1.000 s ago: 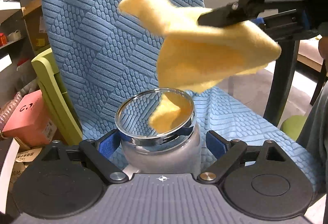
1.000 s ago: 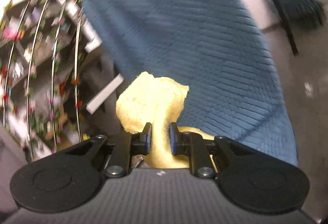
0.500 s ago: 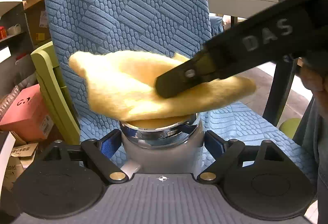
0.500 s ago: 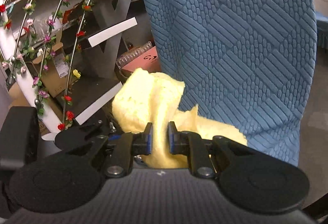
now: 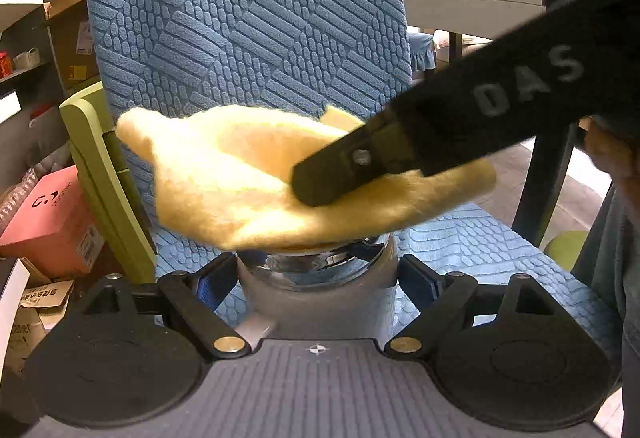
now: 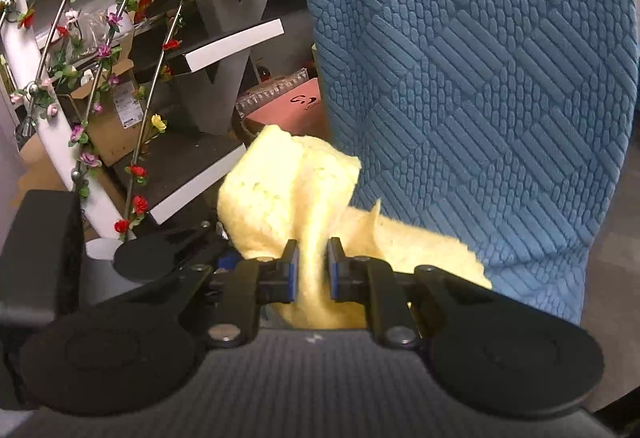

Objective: Clean container
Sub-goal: 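Lift the cloth over the mug and wipe across the rim and opening with the right gripper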

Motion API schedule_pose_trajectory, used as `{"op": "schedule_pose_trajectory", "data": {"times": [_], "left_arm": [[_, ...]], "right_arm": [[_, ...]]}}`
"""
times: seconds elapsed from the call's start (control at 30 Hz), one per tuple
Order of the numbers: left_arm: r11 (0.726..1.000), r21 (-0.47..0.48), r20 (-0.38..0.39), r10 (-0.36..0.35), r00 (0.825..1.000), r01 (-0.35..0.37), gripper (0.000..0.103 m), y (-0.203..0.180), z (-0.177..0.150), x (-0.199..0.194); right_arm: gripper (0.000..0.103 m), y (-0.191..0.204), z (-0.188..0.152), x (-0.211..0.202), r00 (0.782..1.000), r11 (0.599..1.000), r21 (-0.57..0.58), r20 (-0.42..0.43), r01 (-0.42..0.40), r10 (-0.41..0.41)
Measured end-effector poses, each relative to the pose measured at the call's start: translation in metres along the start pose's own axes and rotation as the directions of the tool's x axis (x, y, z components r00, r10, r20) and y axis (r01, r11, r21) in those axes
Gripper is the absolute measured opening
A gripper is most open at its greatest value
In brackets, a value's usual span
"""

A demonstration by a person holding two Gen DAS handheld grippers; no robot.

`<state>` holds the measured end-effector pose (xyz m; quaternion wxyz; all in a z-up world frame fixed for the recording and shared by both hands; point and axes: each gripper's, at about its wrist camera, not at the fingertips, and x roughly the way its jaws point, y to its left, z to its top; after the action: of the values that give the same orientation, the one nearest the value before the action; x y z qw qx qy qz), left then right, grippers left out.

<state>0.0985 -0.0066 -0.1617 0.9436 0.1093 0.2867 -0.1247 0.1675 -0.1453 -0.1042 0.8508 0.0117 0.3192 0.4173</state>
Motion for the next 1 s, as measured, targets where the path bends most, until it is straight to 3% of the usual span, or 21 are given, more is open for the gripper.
{"op": "schedule_pose_trajectory", "data": {"times": [0.17, 0.4, 0.6, 1.0], "left_arm": [[1.000, -0.003, -0.010, -0.007, 1.000, 0.007, 0.089, 0.002, 0.001, 0.000], [1.000, -0.012, -0.013, -0.012, 1.000, 0.012, 0.089, 0.004, 0.001, 0.001], [1.000, -0.015, -0.013, -0.017, 1.000, 0.016, 0.089, 0.005, 0.001, 0.001], [0.999, -0.032, -0.010, -0.029, 1.000, 0.029, 0.090, 0.009, 0.001, 0.003]], "right_arm": [[0.016, 0.004, 0.006, 0.007, 0.998, 0.999, 0.005, -0.031, -0.052, 0.052], [0.015, 0.005, 0.005, 0.002, 1.000, 1.000, -0.019, -0.022, 0.012, -0.013], [0.016, 0.014, 0.011, 0.013, 0.999, 0.997, -0.061, -0.042, -0.037, 0.034], [0.016, 0.012, 0.011, 0.016, 0.999, 0.997, -0.072, -0.010, 0.033, -0.034]]}}
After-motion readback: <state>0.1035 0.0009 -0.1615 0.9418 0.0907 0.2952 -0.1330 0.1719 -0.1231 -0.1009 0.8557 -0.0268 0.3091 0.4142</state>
